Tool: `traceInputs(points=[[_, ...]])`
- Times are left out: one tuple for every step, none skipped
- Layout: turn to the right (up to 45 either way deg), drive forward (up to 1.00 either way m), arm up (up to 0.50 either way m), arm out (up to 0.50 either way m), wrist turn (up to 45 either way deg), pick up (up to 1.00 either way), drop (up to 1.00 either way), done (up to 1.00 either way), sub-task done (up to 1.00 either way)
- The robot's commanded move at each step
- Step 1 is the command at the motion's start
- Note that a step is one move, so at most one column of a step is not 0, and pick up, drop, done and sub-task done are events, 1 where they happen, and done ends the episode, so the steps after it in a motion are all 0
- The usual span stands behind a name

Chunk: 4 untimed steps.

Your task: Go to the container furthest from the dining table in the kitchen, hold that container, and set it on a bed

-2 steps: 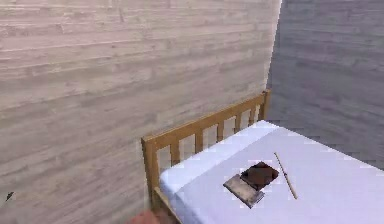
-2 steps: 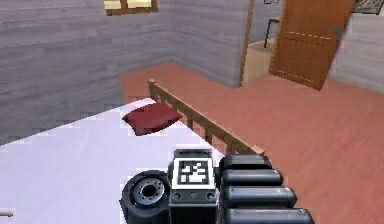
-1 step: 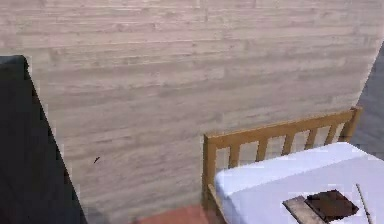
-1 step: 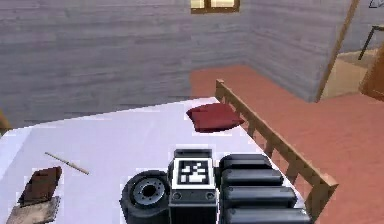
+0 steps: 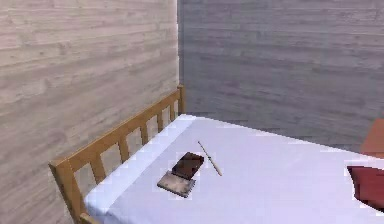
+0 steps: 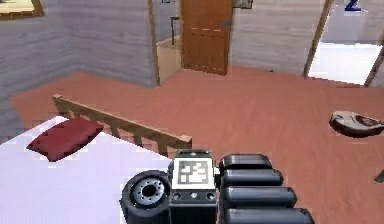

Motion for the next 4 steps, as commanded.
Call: traceInputs(points=[[6.0,0.0,0.0,0.0,0.0,0.0,0.0,0.0,0.0],[-39.0,0.0,0.0,0.0,0.0,0.0,0.0,0.0,0.0],[24.0,0.0,0.0,0.0,0.0,0.0,0.0,0.0,0.0],[36.0,0.0,0.0,0.0,0.0,0.0,0.0,0.0,0.0]])
